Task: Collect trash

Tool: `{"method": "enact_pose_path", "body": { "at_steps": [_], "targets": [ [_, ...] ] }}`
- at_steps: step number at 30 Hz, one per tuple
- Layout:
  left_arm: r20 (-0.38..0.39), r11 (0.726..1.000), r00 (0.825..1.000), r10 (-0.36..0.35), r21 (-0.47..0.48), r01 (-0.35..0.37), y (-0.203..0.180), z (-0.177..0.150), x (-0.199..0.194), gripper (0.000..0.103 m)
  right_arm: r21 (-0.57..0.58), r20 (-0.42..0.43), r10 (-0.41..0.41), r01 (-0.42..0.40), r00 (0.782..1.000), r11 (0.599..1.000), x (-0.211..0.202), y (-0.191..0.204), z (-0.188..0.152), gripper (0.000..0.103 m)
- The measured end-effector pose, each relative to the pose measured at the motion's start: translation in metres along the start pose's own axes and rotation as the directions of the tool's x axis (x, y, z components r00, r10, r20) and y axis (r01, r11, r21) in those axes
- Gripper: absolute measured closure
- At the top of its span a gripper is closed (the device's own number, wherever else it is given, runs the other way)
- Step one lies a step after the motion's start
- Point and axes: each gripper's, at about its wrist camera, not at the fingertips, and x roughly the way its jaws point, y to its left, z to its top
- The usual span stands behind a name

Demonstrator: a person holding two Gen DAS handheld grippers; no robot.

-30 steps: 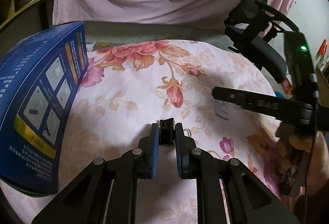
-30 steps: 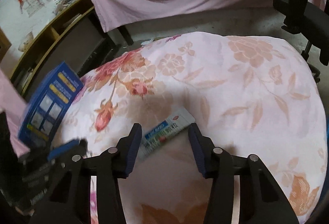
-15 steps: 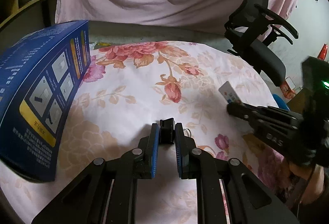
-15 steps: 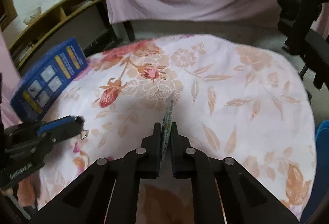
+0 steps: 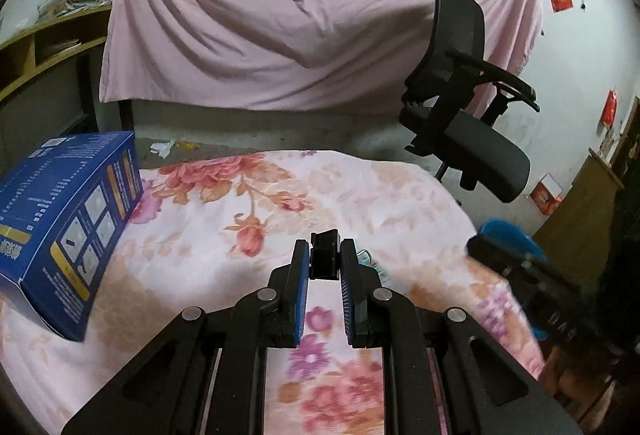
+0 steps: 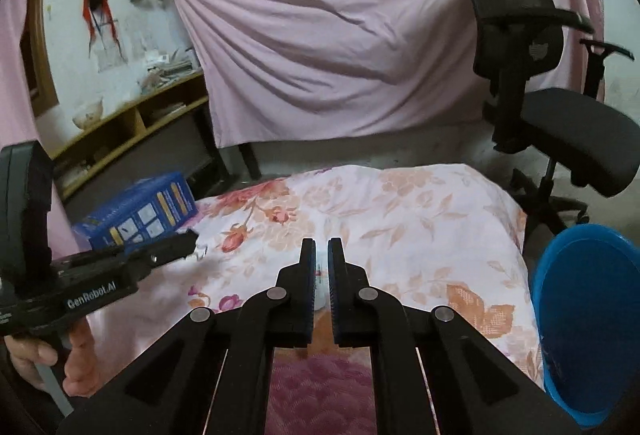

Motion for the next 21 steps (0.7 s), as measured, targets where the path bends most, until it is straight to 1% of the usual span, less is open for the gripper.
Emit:
{"method": "enact_pose_path", "body": {
  "at_steps": [2, 3, 5, 6, 7, 9, 11, 15, 17, 19, 20, 21],
  "targets": [
    [-0.016, 0.999, 0.999, 0.034, -0.006, -0.034, -0.001, 0.002, 0.003, 0.091, 0.034, -0.036, 0.025, -0.024, 0.999, 0.999, 0.007, -0.007, -0.001, 0.097],
    [-0.027, 0.999, 0.999, 0.046, -0.009, -0.046, 0.000, 0.001, 0.006, 0.091, 0.054, -0.071, 0.040, -0.036, 0.997, 0.998, 0.015, -0.011, 0.000, 0.097],
    [-0.048, 0.998, 0.997, 0.058, -0.010, -0.058, 0.005, -0.001, 0.011, 0.091, 0.079, -0.112, 0.071, -0.062, 0.991, 0.995, 0.023, -0.015, 0.000, 0.094],
    [-0.059, 0.998, 0.996, 0.069, -0.009, -0.069, 0.008, -0.003, 0.013, 0.091, 0.081, -0.131, 0.076, -0.066, 0.988, 0.995, 0.028, -0.017, 0.000, 0.090],
    [-0.071, 0.997, 0.994, 0.079, -0.007, -0.080, 0.011, -0.005, 0.016, 0.091, 0.075, -0.154, 0.073, -0.062, 0.985, 0.995, 0.036, -0.016, 0.001, 0.080],
    [-0.092, 0.996, 0.992, 0.086, -0.008, -0.087, 0.019, -0.009, 0.021, 0.091, 0.061, -0.189, 0.072, -0.061, 0.979, 0.996, 0.044, -0.016, 0.000, 0.070],
    [-0.101, 0.995, 0.990, 0.093, -0.015, -0.095, 0.028, -0.012, 0.025, 0.091, 0.037, -0.231, 0.070, -0.063, 0.970, 0.997, 0.057, -0.012, 0.000, 0.070],
    [-0.127, 0.994, 0.988, 0.092, -0.041, -0.098, 0.043, -0.015, 0.031, 0.091, -0.040, -0.299, 0.025, -0.038, 0.954, 0.998, 0.081, 0.001, 0.000, 0.070],
    [-0.135, 0.994, 0.987, 0.087, -0.055, -0.095, 0.050, -0.016, 0.033, 0.091, -0.070, -0.335, 0.014, -0.040, 0.942, 0.997, 0.093, 0.008, -0.003, 0.070],
    [-0.149, 0.994, 0.986, 0.080, -0.063, -0.090, 0.054, -0.017, 0.034, 0.091, -0.084, -0.359, 0.012, -0.045, 0.933, 0.995, 0.100, 0.014, -0.007, 0.070],
    [-0.153, 0.994, 0.985, 0.078, -0.065, -0.089, 0.056, -0.017, 0.034, 0.091, -0.104, -0.369, -0.003, -0.039, 0.929, 0.994, 0.103, 0.018, -0.009, 0.070],
    [-0.155, 0.994, 0.985, 0.076, -0.067, -0.087, 0.057, -0.018, 0.033, 0.091, -0.114, -0.370, -0.011, -0.033, 0.929, 0.993, 0.105, 0.019, -0.009, 0.073]
  ]
}}
